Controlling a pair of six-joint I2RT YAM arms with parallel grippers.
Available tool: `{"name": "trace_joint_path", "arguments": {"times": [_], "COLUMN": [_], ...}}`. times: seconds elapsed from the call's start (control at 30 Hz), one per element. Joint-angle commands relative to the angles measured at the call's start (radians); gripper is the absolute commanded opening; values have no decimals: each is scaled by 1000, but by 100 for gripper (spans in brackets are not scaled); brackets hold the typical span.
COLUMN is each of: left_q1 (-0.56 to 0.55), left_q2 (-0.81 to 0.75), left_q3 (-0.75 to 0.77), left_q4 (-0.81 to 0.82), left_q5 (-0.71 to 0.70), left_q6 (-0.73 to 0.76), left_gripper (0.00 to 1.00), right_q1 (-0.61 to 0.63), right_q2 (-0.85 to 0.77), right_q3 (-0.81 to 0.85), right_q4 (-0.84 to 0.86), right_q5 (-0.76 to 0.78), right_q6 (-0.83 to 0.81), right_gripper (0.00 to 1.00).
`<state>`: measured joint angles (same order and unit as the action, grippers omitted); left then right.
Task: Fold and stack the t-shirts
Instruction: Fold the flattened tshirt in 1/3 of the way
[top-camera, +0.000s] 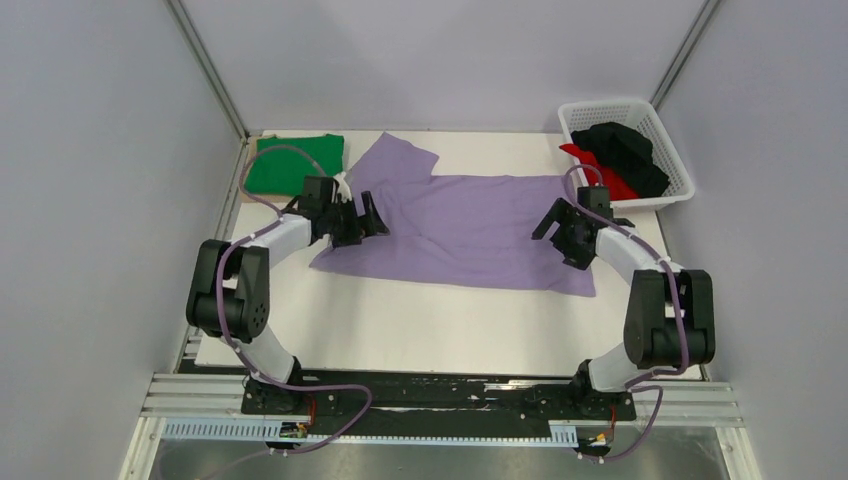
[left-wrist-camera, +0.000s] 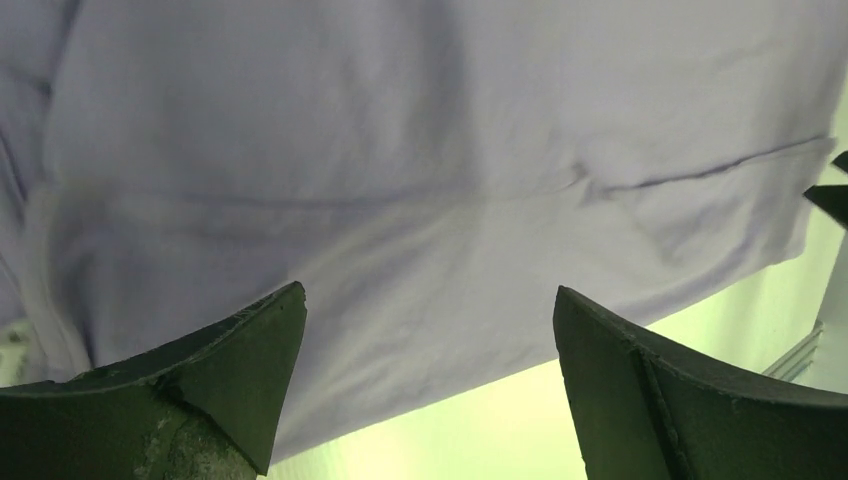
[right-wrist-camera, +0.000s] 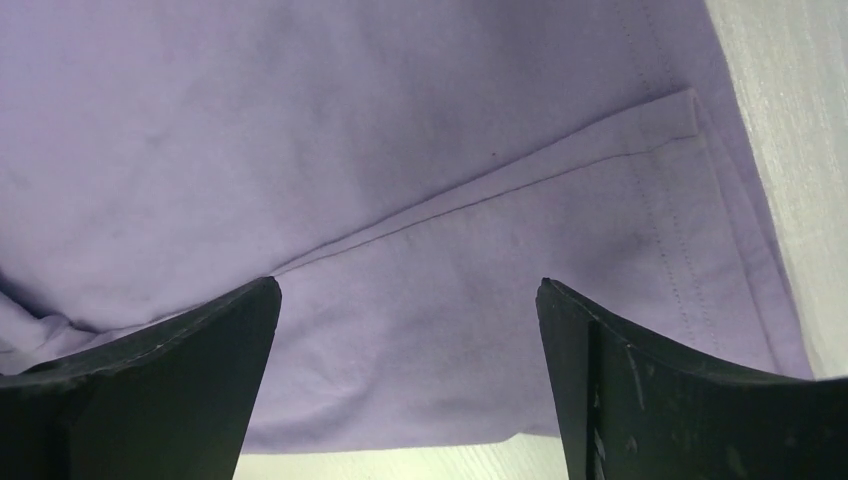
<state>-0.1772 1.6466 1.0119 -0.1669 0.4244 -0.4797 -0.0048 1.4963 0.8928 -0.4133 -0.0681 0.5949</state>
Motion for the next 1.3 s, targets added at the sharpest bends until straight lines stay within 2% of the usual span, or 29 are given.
{"name": "trace_joint_path", "arguments": {"times": [0.0,0.17,0.33,0.53,0.67,0.8,1.0,1.27], "left_q1": [0,23,30,29,18,-34,-63,-114], "left_q2": [29,43,-15,-239,-384,-498,-687,-858], "left_q3": [-75,-141,-181,-332,-411,-472,-564,-559], "left_q4": [52,17,-118,-241,-285,-348,-438,-581], "left_q5": [-25,-64,-129,-168,-122,-139,-160,-196], "left_q6": [-54,-50,-5,-42,-87,-156,-256,-346], "left_gripper": [100,100,100,100,100,100,100,100], "right_q1": [0,-21,-57,-55,-40,-12,-11,-11], "right_q2": [72,125,87,-55,-187,-282,-352,-488], "right_q3": [21,-23,-119,-254,-311,-335,-332,-334], "right_q4": [46,17,-23,-156,-261,-359,-380,-405], "right_q5": [15,15,-42,-65,-62,-49,-20,23], "right_q6": [7,59,69,102,150,194,218,261], "right_gripper": [100,100,100,100,100,100,100,100]}}
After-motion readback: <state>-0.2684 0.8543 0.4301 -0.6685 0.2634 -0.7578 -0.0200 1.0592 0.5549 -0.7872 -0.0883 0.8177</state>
